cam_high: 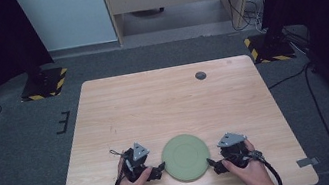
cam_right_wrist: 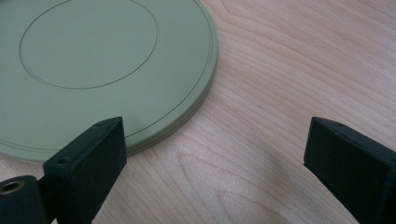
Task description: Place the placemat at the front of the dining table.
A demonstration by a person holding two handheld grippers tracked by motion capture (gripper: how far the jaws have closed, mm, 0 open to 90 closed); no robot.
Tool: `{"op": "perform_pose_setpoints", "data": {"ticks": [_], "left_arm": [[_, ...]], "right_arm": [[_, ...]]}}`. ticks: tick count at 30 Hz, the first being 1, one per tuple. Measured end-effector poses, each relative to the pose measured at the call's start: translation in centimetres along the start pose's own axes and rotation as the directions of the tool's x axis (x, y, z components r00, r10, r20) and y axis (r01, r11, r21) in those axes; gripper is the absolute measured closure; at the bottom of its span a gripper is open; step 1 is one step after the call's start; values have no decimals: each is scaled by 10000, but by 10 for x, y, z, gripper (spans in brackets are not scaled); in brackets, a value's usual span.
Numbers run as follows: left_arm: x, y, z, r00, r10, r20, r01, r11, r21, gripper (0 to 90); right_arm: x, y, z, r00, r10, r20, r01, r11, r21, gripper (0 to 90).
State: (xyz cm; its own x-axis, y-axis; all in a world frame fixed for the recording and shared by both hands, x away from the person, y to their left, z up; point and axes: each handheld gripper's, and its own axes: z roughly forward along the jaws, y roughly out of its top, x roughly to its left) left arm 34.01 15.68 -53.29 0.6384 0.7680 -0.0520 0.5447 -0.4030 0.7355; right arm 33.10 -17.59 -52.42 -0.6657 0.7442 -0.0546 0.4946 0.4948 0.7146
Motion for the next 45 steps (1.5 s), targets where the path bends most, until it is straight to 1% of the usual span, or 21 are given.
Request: {"op": "perform_pose_setpoints", "data": {"ticks": [8, 18, 24, 37, 41, 45], "left_arm": [[0, 0, 0, 9999, -18, -101, 18, 10000, -18, 2], [0, 1, 1, 9997, -106, -217, 104, 9999, -84, 1], [1, 1, 2, 9995, -64, -325, 60, 9999, -128, 0], [3, 3, 5, 9989, -240, -407, 233, 9996, -161, 0], [4, 3, 5, 9988, -224, -443, 217, 9996, -166, 1], [3, 3, 4, 9989, -221, -416, 213, 9996, -182, 9]], "right_arm": [[-1, 0, 1, 9999, 137, -17, -137, 9999, 20, 42], [-3, 0, 3, 9995, 298, 70, -298, 9996, 17, 32], [-3, 0, 5, 9987, 482, 166, -482, 9988, -37, 19], [-5, 2, 7, 9975, 609, 348, -606, 9981, -95, 19], [-5, 2, 7, 9975, 618, 350, -615, 9981, -99, 21], [-5, 1, 6, 9975, 650, 260, -646, 9978, -156, 48]]}}
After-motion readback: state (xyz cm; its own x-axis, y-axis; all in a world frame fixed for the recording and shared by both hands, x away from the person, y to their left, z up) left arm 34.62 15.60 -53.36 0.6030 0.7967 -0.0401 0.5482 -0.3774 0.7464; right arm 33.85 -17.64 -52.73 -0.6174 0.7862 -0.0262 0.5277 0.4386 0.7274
